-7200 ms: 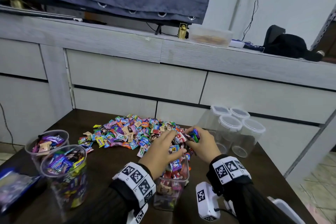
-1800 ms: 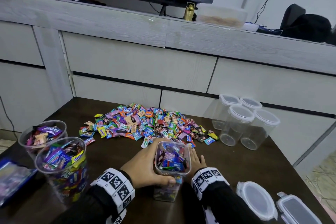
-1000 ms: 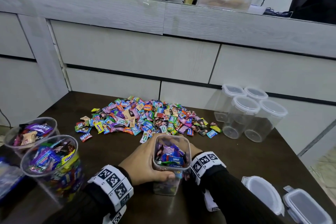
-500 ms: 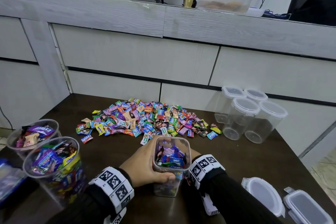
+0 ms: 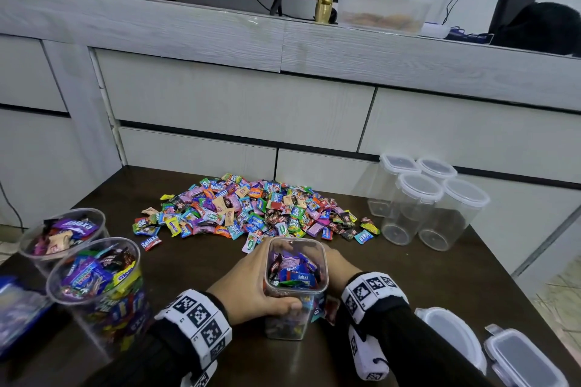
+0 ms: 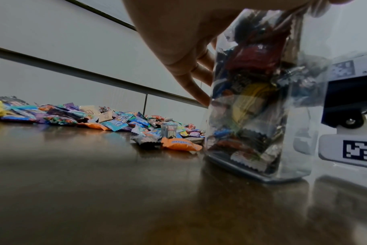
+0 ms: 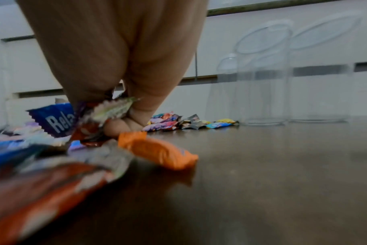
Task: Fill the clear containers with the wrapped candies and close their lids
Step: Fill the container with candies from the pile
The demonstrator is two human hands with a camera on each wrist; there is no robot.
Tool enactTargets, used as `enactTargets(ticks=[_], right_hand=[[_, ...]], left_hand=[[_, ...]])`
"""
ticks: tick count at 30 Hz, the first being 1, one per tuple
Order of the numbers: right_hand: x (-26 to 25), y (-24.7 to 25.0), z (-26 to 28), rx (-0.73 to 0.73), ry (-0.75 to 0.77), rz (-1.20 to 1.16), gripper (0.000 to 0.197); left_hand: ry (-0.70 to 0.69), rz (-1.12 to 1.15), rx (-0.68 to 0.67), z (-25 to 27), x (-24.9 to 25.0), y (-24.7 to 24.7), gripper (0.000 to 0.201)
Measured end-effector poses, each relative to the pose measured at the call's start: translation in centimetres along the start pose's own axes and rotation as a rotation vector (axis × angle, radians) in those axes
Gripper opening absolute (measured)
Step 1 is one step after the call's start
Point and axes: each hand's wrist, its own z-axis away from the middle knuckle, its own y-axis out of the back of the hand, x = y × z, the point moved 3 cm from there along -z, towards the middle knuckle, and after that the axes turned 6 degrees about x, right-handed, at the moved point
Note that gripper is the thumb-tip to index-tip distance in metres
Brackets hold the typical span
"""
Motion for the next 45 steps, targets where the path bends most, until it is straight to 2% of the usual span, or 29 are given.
enactTargets(ticks=[2,5,9,12,16,20,25,34,38,45], right_hand=[[0.6,1.9,0.8,0.061,-0.068,-0.049,0.035],[0.4,5.2,2.0,0.18,-0.054,-0.18,0.016],[-0.9,10.2,3.4,0.347,-0.007,-0.289,0.017],[-3.2,13.1,4.3,0.395,0.079,-0.393,0.019],[-7.3,14.2,5.3,0.335,0.206,-0.445,0.023],[-10.1,12.5,6.0,0.259,0.276,-0.262,0.019],[-10.6,10.4,6.4,0.144,0.248,-0.088,0.025],[-10.8,11.7,6.5,0.019,0.278,0.144,0.034],[-10.9,12.4,6.7,0.012,0.307,0.112,0.042],[-10.1,14.0,7.0,0.043,0.197,-0.03,0.047]], left_hand=[[0.004,0.006,-0.003,0.0,-0.1,-0.1,0.076],[0.02,-0.002,-0.019,-0.2,-0.3,-0.1,0.075],[0.035,-0.018,-0.027,-0.4,-0.4,-0.3,0.075],[0.044,0.0,-0.037,-0.5,-0.6,-0.5,0.075],[0.048,-0.009,-0.06,-0.6,-0.5,-0.4,0.083],[0.037,0.01,-0.06,-0.9,-0.6,-0.4,0.09],[0.035,-0.026,-0.09,-0.9,-0.5,-0.4,0.094],[0.059,-0.028,-0.105,-1.0,-0.7,-0.3,0.088],[0.056,-0.032,-0.108,-1.0,-0.6,-0.4,0.094],[0.072,0.002,-0.108,-0.8,-0.4,-0.4,0.085]])
